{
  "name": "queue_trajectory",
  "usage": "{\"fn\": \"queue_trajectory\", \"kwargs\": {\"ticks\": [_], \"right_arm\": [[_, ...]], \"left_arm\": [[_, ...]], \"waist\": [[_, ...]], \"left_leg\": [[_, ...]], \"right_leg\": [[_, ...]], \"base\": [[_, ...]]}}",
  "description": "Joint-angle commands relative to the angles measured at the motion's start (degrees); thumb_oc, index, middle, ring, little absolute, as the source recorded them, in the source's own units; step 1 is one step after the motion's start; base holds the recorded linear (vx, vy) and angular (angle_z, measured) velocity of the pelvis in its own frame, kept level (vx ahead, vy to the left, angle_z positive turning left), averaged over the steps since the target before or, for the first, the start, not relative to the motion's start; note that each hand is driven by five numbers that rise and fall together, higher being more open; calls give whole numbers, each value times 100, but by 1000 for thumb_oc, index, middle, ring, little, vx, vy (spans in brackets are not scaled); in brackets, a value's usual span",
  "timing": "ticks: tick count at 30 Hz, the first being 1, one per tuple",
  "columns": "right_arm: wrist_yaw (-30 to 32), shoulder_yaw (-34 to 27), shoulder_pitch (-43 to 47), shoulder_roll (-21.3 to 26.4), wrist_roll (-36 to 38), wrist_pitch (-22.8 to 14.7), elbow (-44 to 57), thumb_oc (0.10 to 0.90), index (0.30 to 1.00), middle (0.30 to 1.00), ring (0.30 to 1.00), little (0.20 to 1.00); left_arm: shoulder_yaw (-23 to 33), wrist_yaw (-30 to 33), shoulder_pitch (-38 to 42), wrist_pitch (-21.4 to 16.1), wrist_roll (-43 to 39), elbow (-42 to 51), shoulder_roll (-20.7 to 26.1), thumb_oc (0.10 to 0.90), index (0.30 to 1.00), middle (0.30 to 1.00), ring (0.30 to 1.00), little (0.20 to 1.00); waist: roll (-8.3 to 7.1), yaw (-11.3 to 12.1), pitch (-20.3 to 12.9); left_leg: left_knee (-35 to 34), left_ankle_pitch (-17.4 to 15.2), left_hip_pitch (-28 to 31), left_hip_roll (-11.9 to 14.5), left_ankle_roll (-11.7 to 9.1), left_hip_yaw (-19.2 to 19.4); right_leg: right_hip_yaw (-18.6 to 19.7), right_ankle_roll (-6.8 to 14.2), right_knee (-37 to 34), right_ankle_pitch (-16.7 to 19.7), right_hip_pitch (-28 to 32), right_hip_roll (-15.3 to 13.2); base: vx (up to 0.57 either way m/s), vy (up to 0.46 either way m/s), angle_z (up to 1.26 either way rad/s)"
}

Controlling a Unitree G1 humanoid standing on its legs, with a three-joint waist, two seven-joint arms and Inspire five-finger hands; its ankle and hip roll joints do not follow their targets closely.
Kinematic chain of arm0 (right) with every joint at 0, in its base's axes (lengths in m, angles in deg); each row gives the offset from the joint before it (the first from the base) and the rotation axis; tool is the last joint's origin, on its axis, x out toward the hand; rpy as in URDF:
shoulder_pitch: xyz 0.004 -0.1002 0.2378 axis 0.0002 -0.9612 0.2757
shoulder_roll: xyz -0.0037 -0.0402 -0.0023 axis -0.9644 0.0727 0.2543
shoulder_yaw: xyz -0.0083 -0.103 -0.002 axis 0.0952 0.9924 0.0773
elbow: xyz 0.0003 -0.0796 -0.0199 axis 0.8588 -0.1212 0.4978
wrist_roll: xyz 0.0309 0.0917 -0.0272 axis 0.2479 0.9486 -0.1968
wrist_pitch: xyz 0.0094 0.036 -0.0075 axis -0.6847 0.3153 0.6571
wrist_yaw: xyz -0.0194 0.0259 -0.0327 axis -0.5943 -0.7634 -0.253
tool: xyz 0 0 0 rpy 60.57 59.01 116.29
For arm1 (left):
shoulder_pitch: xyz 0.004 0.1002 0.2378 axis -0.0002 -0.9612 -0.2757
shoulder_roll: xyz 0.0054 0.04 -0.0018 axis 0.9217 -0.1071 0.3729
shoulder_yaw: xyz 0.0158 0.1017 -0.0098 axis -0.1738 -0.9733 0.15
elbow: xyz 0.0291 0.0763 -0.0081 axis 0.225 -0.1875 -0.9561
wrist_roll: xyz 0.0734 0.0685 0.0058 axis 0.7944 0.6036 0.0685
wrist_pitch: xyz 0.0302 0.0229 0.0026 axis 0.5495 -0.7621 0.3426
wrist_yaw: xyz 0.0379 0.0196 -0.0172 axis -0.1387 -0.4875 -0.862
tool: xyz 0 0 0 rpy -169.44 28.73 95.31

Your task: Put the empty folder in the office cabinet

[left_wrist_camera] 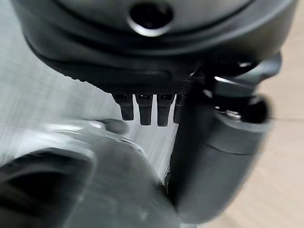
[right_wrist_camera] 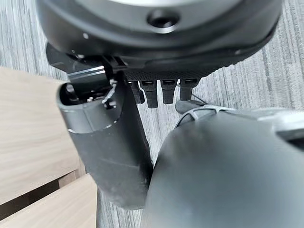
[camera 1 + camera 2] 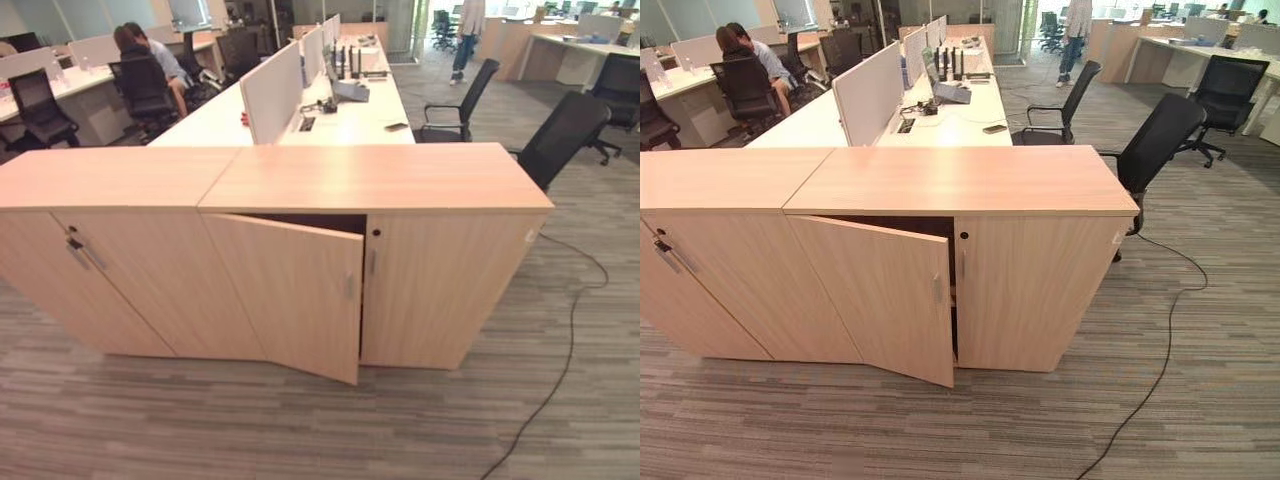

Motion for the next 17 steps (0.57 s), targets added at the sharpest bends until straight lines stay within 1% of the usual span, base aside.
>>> {"fn": "queue_trajectory", "kwargs": {"ticks": [1, 2, 4, 5, 7, 8, 10, 17], "right_arm": [[52, 60, 245, 82, 118, -68, -442, 800, 900, 900, 900, 900], [36, 29, 253, 133, 128, -62, -451, 800, 900, 900, 900, 900], [35, 15, 263, 155, 106, -61, -474, 800, 900, 900, 900, 900], [36, 21, 268, 181, 35, -48, -533, 800, 900, 900, 900, 900], [26, 52, 288, 202, -24, -28, -566, 800, 900, 900, 900, 900], [26, 49, 288, 204, -25, -28, -566, 800, 900, 900, 900, 900], [19, 135, 330, 232, -48, -24, -538, 800, 900, 900, 900, 900], [52, 224, 415, 290, -97, -11, -534, 800, 900, 900, 900, 900]], "left_arm": [[-40, -11, 282, -260, 394, -4, -63, 800, 900, 900, 900, 900], [-27, -9, 203, -289, 302, 67, -83, 800, 900, 900, 900, 900], [-17, 13, 178, -281, 364, -22, -101, 800, 900, 900, 900, 900], [-109, 18, 178, -260, 631, -253, -147, 800, 900, 900, 900, 900], [-394, 49, 225, -333, 1078, -312, -178, 800, 900, 900, 900, 900], [-396, 51, 226, -335, 1082, -314, -181, 800, 900, 900, 900, 900], [-778, 77, 288, -449, 1299, -47, -163, 800, 900, 900, 900, 900], [-1130, 133, 525, -528, 1175, 532, -81, 800, 900, 900, 900, 900]], "waist": [[-43, 64, -68], [-15, 68, -33], [-3, 66, -12], [22, 43, 5], [51, -2, 14], [53, 2, 14], [99, -60, 12], [156, -150, 6]], "left_leg": [[-18, -692, 166, 40, -133, -60], [-18, -675, 133, 44, -137, -66], [-18, -664, 105, 43, -137, -73], [-18, -658, 84, 43, -138, -62], [-18, -664, 81, 45, -142, -32], [-18, -665, 82, 46, -142, -30], [-18, -672, 94, 66, -152, 3], [-18, -692, 147, 121, -176, 50]], "right_leg": [[-64, 241, 44, -420, -175, -52], [-74, 244, 49, -409, -203, -53], [-69, 245, 50, -400, -222, -51], [-61, 246, 48, -395, -248, -54], [-29, 243, 43, -399, -261, -48], [-27, 242, 43, -399, -261, -47], [6, 237, 38, -420, -258, -31], [91, 214, 31, -491, -244, 24]], "base": [[7, 38, -2], [-12, 21, -6], [-21, 31, -3], [-16, 39, -2], [1, 17, 0], [0, 0, 0], [0, 0, 0], [11, -9, -3]]}}
